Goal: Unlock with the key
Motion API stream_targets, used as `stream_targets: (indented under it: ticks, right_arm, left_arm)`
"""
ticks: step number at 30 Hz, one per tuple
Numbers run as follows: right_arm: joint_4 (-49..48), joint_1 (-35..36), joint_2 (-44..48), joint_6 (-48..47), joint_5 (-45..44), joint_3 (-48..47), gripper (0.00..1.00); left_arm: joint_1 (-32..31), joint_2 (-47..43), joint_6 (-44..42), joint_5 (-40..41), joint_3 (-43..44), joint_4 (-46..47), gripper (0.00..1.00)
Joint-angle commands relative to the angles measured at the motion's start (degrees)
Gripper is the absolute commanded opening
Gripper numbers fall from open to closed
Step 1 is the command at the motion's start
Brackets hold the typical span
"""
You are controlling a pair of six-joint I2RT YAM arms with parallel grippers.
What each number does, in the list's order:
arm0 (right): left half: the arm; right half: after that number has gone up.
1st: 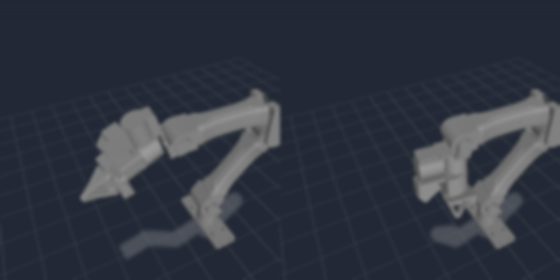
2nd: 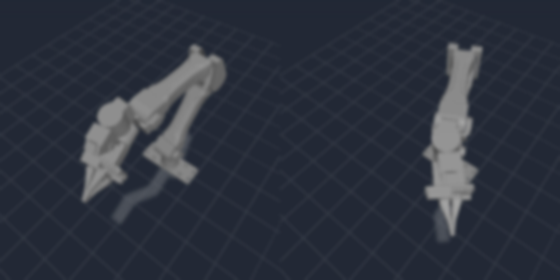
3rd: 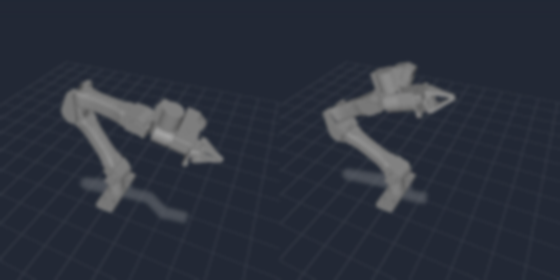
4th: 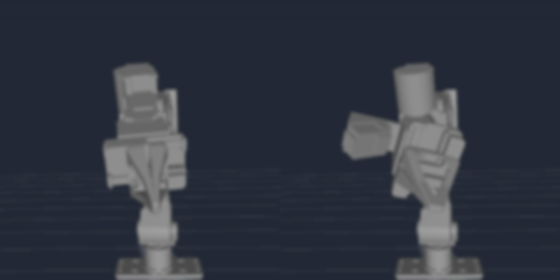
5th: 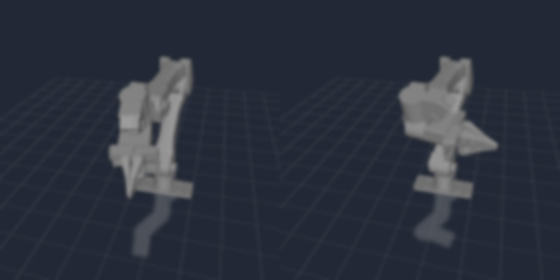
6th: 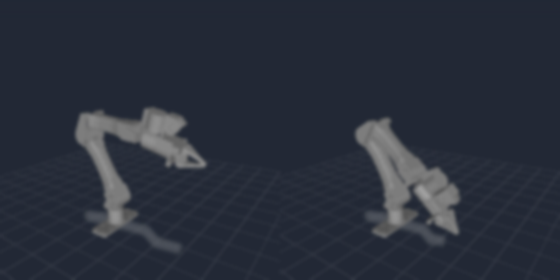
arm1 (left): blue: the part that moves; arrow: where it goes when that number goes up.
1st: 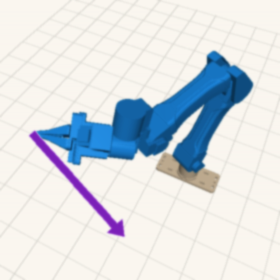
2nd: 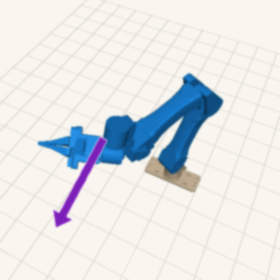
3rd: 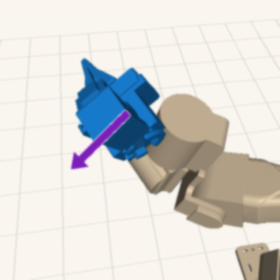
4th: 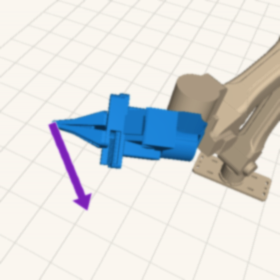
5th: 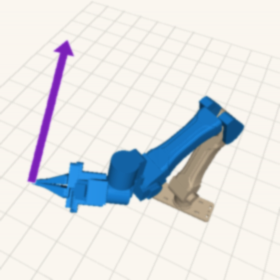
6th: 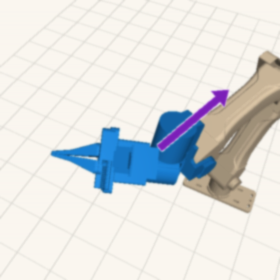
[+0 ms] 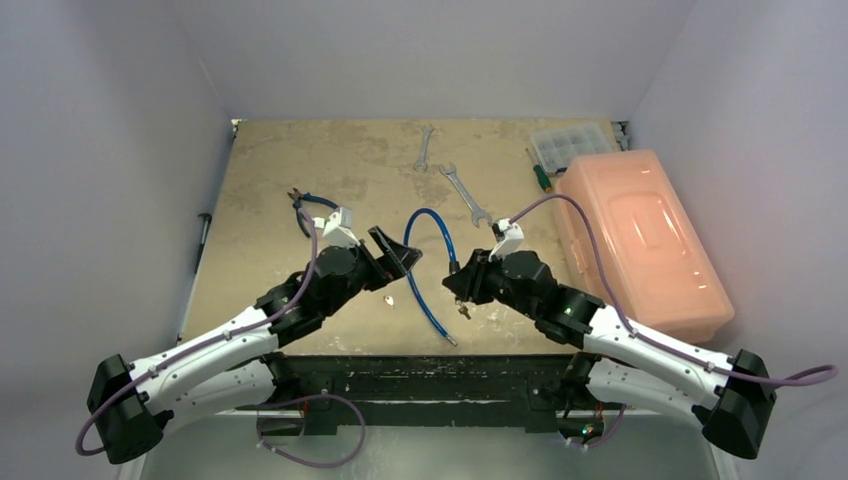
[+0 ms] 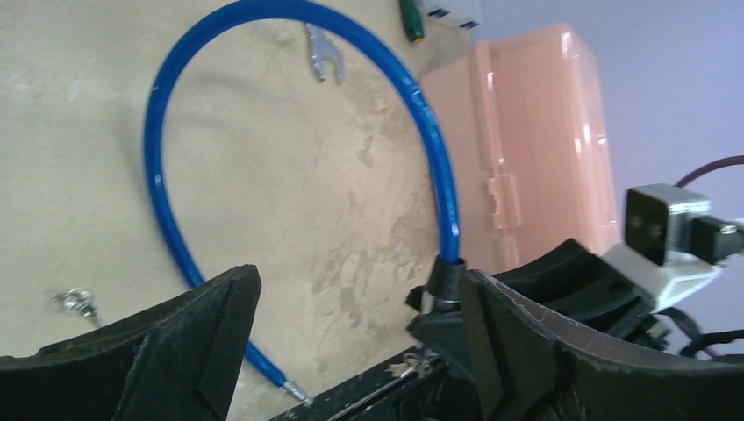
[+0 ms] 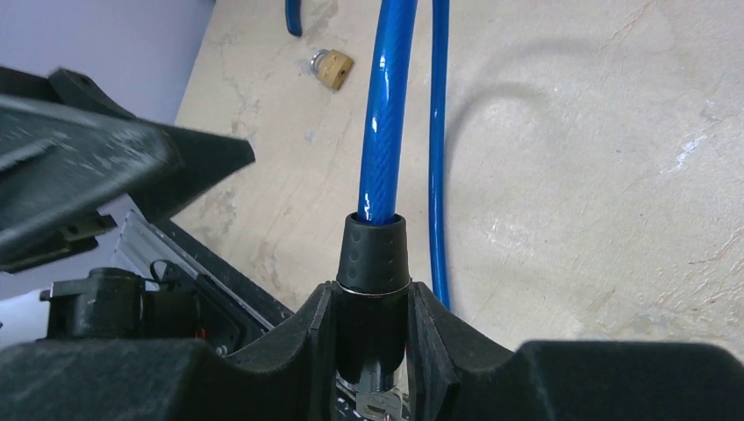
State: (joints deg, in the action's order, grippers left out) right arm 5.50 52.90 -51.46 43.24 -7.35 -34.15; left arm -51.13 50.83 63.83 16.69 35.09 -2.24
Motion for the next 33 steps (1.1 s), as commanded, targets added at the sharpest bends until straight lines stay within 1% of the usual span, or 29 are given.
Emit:
stream_targets:
  ticks: [1, 4, 7, 9, 11, 13, 15, 17, 22, 25, 27, 33]
  right_arm:
    - [-4.1, -0.2, 2.4, 2.3, -2.5, 0.3, 0.00]
    - [-3.6, -0.3, 4.3, 2.5, -3.0, 0.1, 0.00]
    - [-0.4, -0.3, 6.2, 1.7, -5.4, -1.7, 0.00]
    - [2.0, -0.3, 7.2, 1.1, -7.1, -2.7, 0.00]
    - [3.6, -0.4, 8.1, 0.9, -8.1, -3.1, 0.00]
    - [4.8, -0.4, 9.1, 1.2, -8.7, -2.5, 0.00]
    - [5.1, -0.4, 10.4, 1.9, -8.8, -1.2, 0.00]
    - [5.2, -0.5, 11.6, 2.4, -8.6, 0.2, 0.00]
    - [7.1, -0.5, 13.7, 2.8, -8.8, 1.8, 0.00]
    - [7.6, -0.5, 14.8, 2.8, -8.6, 2.7, 0.00]
    - [7.8, -0.5, 15.6, 2.8, -8.6, 3.1, 0.00]
    - [9.6, -0.5, 17.6, 2.6, -8.6, 3.3, 0.00]
  left_arm:
    - [0.1, -1.2, -2.5, 1.4, 0.2, -8.4, 0.88]
    - [0.1, -0.8, -4.4, 0.7, -2.0, -6.9, 0.88]
    - [0.1, 2.0, -5.2, -1.6, -4.3, -4.0, 0.87]
    - [0.1, 5.6, -5.3, -3.1, -3.9, -3.6, 0.86]
    - [0.1, 10.2, -5.9, -5.0, -2.3, -3.6, 0.81]
    - [-0.3, 14.9, -6.6, -6.0, 0.6, -5.6, 0.77]
    - [-1.1, 19.5, -6.9, -5.6, 3.2, -7.8, 0.75]
    - [-2.2, 22.0, -7.3, -4.3, 5.1, -8.5, 0.74]
    - [-3.5, 28.8, -9.9, 1.3, 10.0, -11.0, 0.74]
    - [-3.7, 34.4, -11.5, 2.4, 13.1, -11.3, 0.67]
    - [-4.1, 38.3, -12.2, 3.2, 15.6, -12.0, 0.59]
    - [-6.9, 49.0, -11.6, 9.4, 24.0, -19.4, 0.45]
